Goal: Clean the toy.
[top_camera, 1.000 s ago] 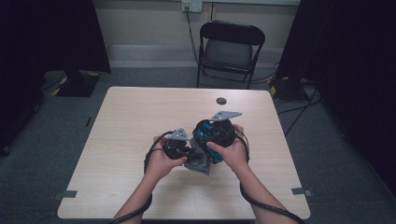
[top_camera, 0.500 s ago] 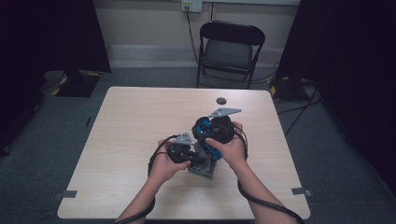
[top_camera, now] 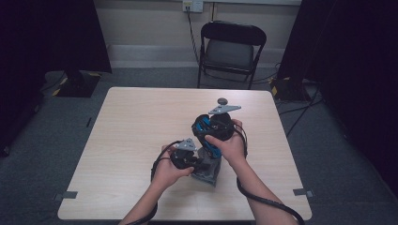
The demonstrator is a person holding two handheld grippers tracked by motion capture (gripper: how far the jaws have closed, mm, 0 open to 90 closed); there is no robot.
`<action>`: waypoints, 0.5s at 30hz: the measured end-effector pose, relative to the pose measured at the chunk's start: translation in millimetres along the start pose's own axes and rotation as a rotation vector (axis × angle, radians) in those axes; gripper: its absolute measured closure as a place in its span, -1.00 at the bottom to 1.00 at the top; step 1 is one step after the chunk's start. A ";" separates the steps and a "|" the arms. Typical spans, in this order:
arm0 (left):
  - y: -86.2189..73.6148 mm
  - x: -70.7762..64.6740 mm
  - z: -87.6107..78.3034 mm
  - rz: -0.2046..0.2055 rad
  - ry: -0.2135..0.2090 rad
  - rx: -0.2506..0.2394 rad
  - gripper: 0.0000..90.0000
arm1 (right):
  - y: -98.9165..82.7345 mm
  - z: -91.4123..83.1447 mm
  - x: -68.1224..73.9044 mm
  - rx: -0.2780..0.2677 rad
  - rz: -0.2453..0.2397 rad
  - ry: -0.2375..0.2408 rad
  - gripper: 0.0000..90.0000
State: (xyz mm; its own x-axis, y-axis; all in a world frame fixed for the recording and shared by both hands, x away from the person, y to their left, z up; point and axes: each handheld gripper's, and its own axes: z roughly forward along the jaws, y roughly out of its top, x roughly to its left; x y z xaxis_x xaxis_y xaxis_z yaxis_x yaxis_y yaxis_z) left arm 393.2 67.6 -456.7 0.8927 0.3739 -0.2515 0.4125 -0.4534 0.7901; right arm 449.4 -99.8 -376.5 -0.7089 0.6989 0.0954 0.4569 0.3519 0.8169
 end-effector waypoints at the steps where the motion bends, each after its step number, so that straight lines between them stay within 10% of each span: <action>1: -1.4 -2.5 2.9 0.002 -0.009 0.001 0.66 | 0.6 -0.2 -0.2 -0.001 0.001 -0.003 -0.44; 15: -4.7 -18.9 10.2 0.039 -0.055 0.025 0.66 | 0.8 -6.7 -12.4 -0.012 0.019 -0.016 -0.44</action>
State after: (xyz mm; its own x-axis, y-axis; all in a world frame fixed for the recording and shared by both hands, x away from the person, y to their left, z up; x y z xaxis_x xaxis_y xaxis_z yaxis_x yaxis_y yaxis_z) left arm 376.3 54.5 -461.4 0.9165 0.3112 -0.2515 0.3810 -0.4873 0.7857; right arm 455.0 -112.3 -373.2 -0.6912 0.7154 0.1021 0.4640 0.3310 0.8217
